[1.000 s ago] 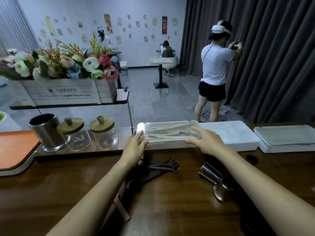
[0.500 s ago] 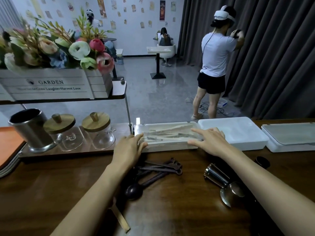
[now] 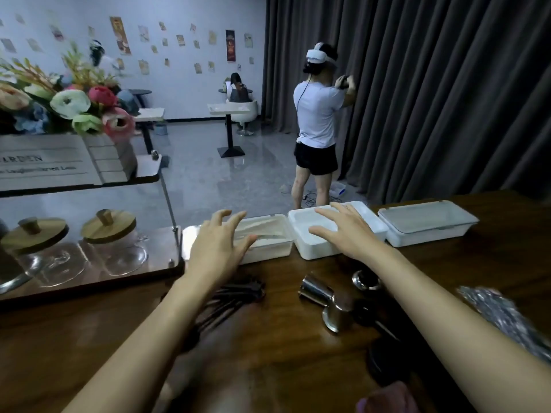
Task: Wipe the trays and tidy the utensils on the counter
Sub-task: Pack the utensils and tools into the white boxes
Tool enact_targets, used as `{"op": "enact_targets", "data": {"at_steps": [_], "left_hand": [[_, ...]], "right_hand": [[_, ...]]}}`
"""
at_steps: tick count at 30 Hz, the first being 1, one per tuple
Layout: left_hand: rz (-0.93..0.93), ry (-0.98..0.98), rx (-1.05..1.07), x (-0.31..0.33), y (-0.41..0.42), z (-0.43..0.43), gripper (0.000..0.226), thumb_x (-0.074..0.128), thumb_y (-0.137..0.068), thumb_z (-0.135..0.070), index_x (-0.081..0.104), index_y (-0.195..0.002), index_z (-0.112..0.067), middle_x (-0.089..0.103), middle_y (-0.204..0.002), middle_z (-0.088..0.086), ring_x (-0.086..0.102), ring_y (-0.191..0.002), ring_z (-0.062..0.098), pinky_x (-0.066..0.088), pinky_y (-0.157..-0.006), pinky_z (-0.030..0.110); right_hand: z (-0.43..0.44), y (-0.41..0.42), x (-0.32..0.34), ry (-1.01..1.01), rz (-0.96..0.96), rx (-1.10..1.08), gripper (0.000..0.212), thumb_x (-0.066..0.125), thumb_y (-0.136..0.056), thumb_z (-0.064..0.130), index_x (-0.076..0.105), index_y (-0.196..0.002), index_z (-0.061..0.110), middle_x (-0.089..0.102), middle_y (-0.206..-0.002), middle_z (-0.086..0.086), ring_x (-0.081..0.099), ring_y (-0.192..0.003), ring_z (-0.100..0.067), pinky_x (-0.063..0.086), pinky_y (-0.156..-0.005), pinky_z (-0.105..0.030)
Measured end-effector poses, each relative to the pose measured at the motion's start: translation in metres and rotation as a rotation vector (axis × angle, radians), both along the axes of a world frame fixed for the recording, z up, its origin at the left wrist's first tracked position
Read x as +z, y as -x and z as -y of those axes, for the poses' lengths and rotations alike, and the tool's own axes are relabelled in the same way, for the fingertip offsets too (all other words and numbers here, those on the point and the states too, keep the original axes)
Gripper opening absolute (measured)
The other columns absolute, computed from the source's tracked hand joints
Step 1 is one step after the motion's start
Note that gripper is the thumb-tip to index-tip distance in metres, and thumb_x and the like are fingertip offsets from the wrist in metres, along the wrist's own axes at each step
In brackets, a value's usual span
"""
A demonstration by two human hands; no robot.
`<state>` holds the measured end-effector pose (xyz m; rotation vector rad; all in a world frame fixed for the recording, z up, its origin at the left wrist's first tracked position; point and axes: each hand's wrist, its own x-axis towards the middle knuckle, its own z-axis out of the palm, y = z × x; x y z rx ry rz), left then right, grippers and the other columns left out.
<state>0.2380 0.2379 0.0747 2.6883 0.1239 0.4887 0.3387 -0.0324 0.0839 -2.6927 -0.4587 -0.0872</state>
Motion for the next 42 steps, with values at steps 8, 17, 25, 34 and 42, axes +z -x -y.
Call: {"op": "enact_targets", "data": {"at_steps": [8, 17, 25, 34, 42], "left_hand": [[-0.045, 0.103, -0.247, 0.021, -0.048, 0.192, 0.064, 0.057, -0.099, -0.053, 0.042, -0.155, -0.026, 0.045, -0.156, 0.005, 0.046, -0.139, 0.028, 0.039, -0.109, 0.041], [-0.183, 0.266, -0.187, -0.005, -0.129, 0.377, 0.068, 0.059, -0.101, -0.044, 0.032, -0.159, -0.022, 0.041, -0.159, 0.011, 0.047, -0.139, 0.031, 0.04, -0.11, 0.043], [-0.19, 0.345, -0.017, -0.031, -0.167, 0.423, 0.065, 0.058, -0.101, -0.041, 0.032, -0.159, -0.025, 0.032, -0.164, 0.01, 0.046, -0.141, 0.03, 0.038, -0.114, 0.044], [-0.17, 0.503, 0.13, -0.041, -0.171, 0.436, 0.06, 0.055, -0.103, -0.034, 0.035, -0.157, -0.019, 0.048, -0.156, 0.007, 0.054, -0.135, 0.027, 0.038, -0.112, 0.04], [-0.036, 0.546, 0.071, -0.048, -0.097, 0.442, 0.054, 0.061, -0.1, -0.03, 0.047, -0.152, -0.024, 0.057, -0.148, 0.002, 0.058, -0.128, 0.021, 0.045, -0.111, 0.044]], "right_hand": [[0.147, -0.002, 0.004, -0.144, -0.003, -0.111, 0.063, 0.055, -0.092, 0.063, 0.048, -0.148, 0.034, 0.035, -0.159, 0.004, 0.028, -0.148, -0.02, 0.028, -0.116, -0.043], [0.33, -0.076, -0.014, -0.162, -0.084, -0.211, 0.066, 0.057, -0.091, 0.065, 0.047, -0.148, 0.033, 0.034, -0.161, -0.001, 0.031, -0.147, -0.026, 0.03, -0.117, -0.047], [0.388, -0.142, -0.048, -0.224, -0.239, -0.298, 0.071, 0.052, -0.096, 0.06, 0.021, -0.158, 0.043, 0.01, -0.168, -0.012, 0.02, -0.151, -0.039, 0.021, -0.119, -0.054], [0.401, -0.152, -0.068, -0.523, -0.264, -0.325, 0.064, 0.06, -0.097, 0.047, 0.037, -0.154, 0.031, 0.054, -0.146, -0.005, 0.044, -0.137, -0.031, 0.038, -0.109, -0.046], [0.431, -0.068, -0.052, -0.637, -0.233, -0.377, 0.065, 0.069, -0.092, 0.043, 0.044, -0.15, 0.031, 0.059, -0.142, -0.002, 0.053, -0.132, -0.023, 0.042, -0.111, -0.044]]}}
